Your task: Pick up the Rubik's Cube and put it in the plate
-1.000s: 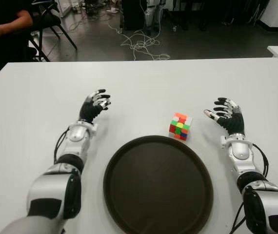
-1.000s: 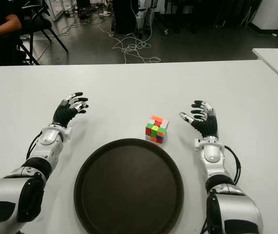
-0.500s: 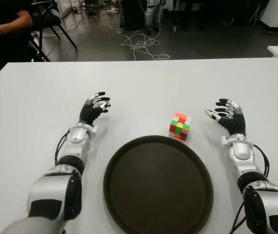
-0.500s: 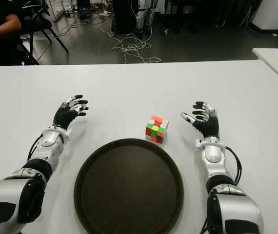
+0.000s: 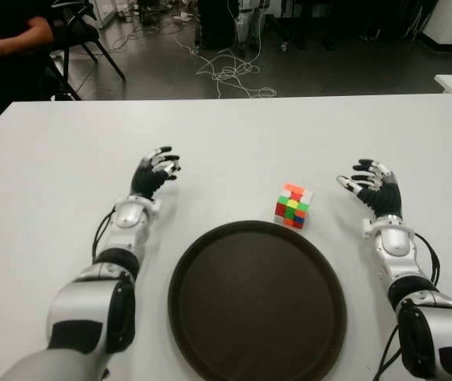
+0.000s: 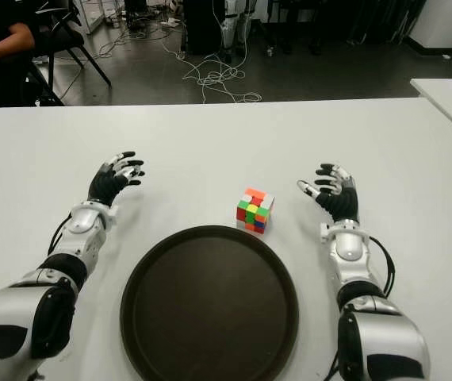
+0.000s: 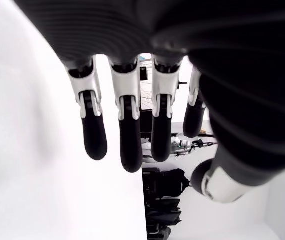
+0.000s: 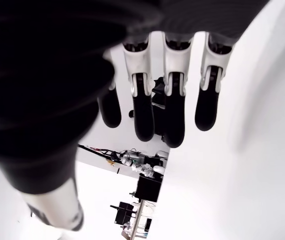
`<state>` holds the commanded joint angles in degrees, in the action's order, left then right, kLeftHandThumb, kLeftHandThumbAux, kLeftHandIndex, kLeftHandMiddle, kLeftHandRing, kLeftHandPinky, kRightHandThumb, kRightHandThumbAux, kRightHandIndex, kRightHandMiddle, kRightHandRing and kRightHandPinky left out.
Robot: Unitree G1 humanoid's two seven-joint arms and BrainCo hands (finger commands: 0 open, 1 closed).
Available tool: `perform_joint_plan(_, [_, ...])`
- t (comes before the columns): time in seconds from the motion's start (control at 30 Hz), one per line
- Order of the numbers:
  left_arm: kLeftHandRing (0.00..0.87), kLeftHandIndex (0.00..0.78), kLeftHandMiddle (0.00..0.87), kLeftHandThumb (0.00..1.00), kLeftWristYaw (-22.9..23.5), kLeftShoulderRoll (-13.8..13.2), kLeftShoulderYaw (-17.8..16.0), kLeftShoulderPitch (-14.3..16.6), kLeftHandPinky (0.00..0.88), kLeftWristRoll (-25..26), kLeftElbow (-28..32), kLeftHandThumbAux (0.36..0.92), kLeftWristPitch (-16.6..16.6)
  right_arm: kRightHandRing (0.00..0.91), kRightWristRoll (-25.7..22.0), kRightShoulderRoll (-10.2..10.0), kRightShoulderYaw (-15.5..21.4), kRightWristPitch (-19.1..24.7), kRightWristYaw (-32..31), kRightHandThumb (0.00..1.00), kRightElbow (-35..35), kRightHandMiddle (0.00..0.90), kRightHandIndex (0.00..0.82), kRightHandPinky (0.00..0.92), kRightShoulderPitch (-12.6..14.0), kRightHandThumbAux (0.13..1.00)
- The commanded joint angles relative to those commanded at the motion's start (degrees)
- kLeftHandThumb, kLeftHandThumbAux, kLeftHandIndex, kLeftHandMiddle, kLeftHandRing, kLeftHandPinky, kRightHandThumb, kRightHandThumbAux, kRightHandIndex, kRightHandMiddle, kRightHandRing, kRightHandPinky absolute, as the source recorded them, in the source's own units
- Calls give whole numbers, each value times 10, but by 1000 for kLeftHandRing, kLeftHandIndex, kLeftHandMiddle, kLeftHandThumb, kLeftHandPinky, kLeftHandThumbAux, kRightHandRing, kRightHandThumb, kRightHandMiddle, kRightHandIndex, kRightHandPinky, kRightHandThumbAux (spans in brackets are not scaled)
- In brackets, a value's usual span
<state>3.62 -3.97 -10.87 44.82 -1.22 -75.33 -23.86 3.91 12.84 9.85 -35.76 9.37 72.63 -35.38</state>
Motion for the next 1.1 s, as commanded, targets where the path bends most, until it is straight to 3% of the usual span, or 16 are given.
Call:
perform_joint_plan(0.47, [324, 214, 300, 254, 8, -1, 3, 9, 339, -1, 0, 715, -6, 341, 27, 3, -19, -46, 46, 81, -8, 332, 292, 322, -14, 788])
perform_joint_plan(0.83, [323, 216, 294, 255, 4, 0, 5, 16, 346, -3, 0, 709, -3, 338, 76, 15, -50, -66, 136, 9, -15, 333, 267, 286, -16, 797])
perform_joint_plan(1.1, [327, 211, 289, 246, -1, 2, 10, 18, 358, -6, 1, 702, -2, 328, 96, 22, -63, -78, 177, 10, -19, 329, 271, 283, -11, 772])
